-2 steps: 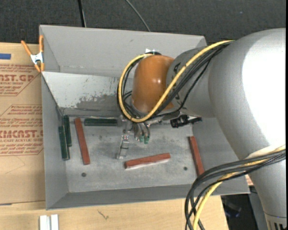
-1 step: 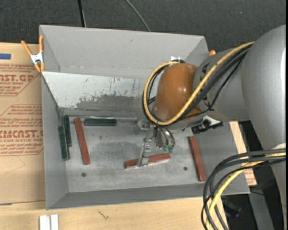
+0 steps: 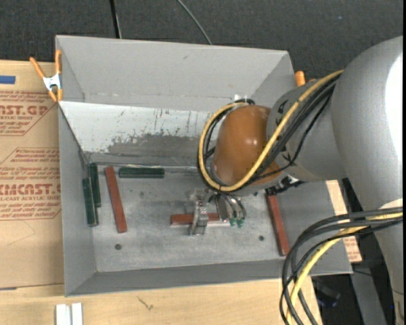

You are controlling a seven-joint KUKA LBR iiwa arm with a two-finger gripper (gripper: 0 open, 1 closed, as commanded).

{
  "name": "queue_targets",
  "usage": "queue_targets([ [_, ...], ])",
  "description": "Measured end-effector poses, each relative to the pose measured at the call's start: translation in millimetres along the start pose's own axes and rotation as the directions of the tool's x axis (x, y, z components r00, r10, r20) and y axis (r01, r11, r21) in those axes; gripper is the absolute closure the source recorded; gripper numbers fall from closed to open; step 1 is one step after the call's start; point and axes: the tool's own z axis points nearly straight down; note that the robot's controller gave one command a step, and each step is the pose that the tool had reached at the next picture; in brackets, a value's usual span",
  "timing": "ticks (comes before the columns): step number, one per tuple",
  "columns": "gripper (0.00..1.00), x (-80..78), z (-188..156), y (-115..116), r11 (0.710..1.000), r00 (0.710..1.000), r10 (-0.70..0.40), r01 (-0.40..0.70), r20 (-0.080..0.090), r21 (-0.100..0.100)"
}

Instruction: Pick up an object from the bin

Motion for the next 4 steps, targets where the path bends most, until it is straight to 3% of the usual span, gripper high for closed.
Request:
queue_targets([
  [1,1.00,0.0,0.0,-0.1,1.000,1.000,0.000,0.000,0.000,0.000],
  [2,1.00,14.2,-106.0,-35.7,0.999,0.999,0.052,-0.052,0.001,-0.001],
  [3,1.00,14.2,-106.0,-35.7,0.999,0.999,0.052,-0.052,0.001,-0.002],
  [4,1.00,14.7,-133.5,-35.2,1.000,1.000,-0.017,0.017,-0.007,0.000],
])
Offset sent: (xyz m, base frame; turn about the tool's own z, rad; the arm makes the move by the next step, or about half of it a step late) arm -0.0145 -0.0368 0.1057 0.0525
